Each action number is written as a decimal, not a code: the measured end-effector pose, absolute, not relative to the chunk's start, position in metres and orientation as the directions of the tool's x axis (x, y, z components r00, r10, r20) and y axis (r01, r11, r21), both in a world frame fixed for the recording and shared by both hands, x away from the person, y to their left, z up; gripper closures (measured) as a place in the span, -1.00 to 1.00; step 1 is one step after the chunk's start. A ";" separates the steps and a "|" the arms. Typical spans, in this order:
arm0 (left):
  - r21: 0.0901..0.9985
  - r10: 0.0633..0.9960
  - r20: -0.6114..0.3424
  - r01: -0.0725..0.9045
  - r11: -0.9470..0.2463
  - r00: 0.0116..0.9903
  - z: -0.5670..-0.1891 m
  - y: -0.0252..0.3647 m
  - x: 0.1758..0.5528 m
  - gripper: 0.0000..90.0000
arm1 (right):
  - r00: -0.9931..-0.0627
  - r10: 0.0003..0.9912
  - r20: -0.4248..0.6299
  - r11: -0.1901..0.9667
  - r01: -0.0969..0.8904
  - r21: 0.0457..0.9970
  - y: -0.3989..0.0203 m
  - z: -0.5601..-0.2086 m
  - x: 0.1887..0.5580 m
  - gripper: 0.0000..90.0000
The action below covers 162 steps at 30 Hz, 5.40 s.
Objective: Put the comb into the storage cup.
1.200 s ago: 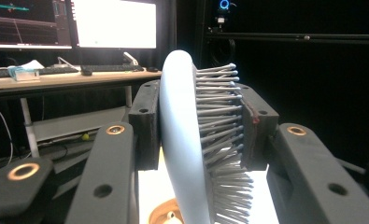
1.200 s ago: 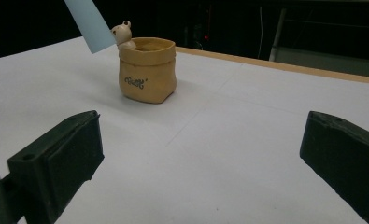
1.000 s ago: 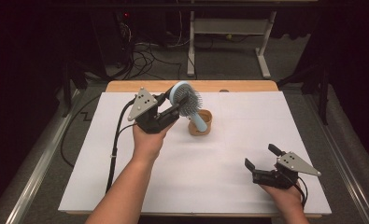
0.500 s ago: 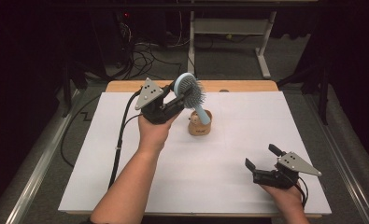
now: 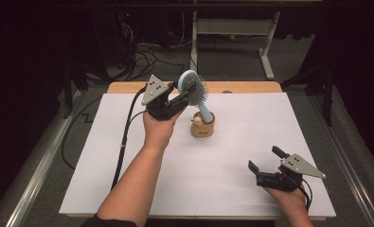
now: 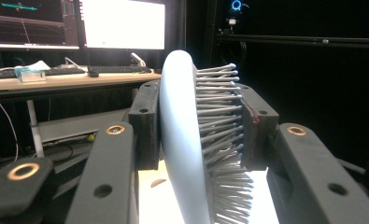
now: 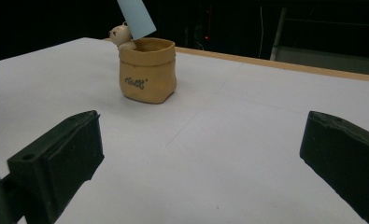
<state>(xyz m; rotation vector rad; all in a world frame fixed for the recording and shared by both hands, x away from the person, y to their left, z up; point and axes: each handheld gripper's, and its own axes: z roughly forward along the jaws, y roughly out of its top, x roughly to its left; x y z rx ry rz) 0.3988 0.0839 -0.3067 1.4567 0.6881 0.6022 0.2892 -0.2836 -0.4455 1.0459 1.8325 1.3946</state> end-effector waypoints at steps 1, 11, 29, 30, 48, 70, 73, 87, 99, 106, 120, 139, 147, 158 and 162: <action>0.998 0.735 -0.056 0.043 0.037 0.675 -0.307 0.084 0.399 0.29 | -0.507 0.862 -0.001 0.136 0.228 0.964 -0.284 -0.446 0.289 -1.00; 0.998 0.741 -0.069 0.049 0.048 0.668 -0.310 0.085 0.409 0.29 | -0.507 0.862 0.001 0.133 0.228 0.965 -0.284 -0.445 0.288 -1.00; 0.996 0.750 -0.070 0.081 0.022 0.658 -0.321 0.079 0.418 0.29 | -0.505 0.863 -0.001 0.132 0.225 0.965 -0.285 -0.444 0.288 -1.00; 0.996 0.752 -0.069 0.082 0.021 0.655 -0.322 0.079 0.418 0.29 | -0.505 0.863 -0.001 0.132 0.224 0.965 -0.285 -0.444 0.288 -1.00; 0.992 0.763 -0.098 0.125 0.023 0.638 -0.340 0.079 0.428 0.29 | -0.505 0.863 0.002 0.131 0.228 0.965 -0.286 -0.445 0.288 -1.00; 0.985 0.763 -0.128 0.170 0.024 0.633 -0.358 0.069 0.433 0.28 | -0.507 0.862 0.009 0.125 0.230 0.965 -0.287 -0.445 0.288 -1.00; 0.985 0.764 -0.128 0.172 0.023 0.632 -0.359 0.069 0.433 0.28 | -0.508 0.861 0.010 0.125 0.231 0.965 -0.287 -0.445 0.288 -1.00; 0.982 0.760 -0.148 0.184 0.038 0.633 -0.364 0.068 0.434 0.27 | -0.506 0.862 0.008 0.125 0.228 0.966 -0.287 -0.446 0.288 -1.00; 0.982 0.770 -0.137 0.187 0.023 0.624 -0.365 0.070 0.436 0.17 | -0.502 0.865 0.010 0.122 0.229 0.966 -0.287 -0.445 0.287 -1.00; 0.982 0.777 -0.121 0.187 0.004 0.618 -0.365 0.070 0.436 0.03 | -0.505 0.863 0.009 0.125 0.231 0.965 -0.286 -0.446 0.288 -1.00; 0.981 0.779 -0.120 0.194 -0.003 0.616 -0.363 0.075 0.437 -0.10 | -0.504 0.863 0.006 0.127 0.229 0.965 -0.286 -0.445 0.288 -1.00; 0.976 0.790 -0.114 0.216 -0.024 0.603 -0.364 0.079 0.439 -0.32 | -0.504 0.864 0.004 0.128 0.226 0.966 -0.286 -0.445 0.287 -1.00; 0.970 0.792 -0.126 0.242 -0.028 0.597 -0.365 0.083 0.440 -0.41 | -0.503 0.864 0.003 0.129 0.227 0.965 -0.286 -0.445 0.287 -1.00; 0.965 0.802 -0.125 0.258 -0.037 0.584 -0.368 0.088 0.441 -0.47 | -0.502 0.865 -0.002 0.134 0.227 0.965 -0.285 -0.446 0.287 -1.00; 0.964 0.806 -0.126 0.264 -0.039 0.578 -0.369 0.089 0.442 -0.49 | -0.502 0.865 -0.002 0.133 0.225 0.965 -0.285 -0.446 0.288 -1.00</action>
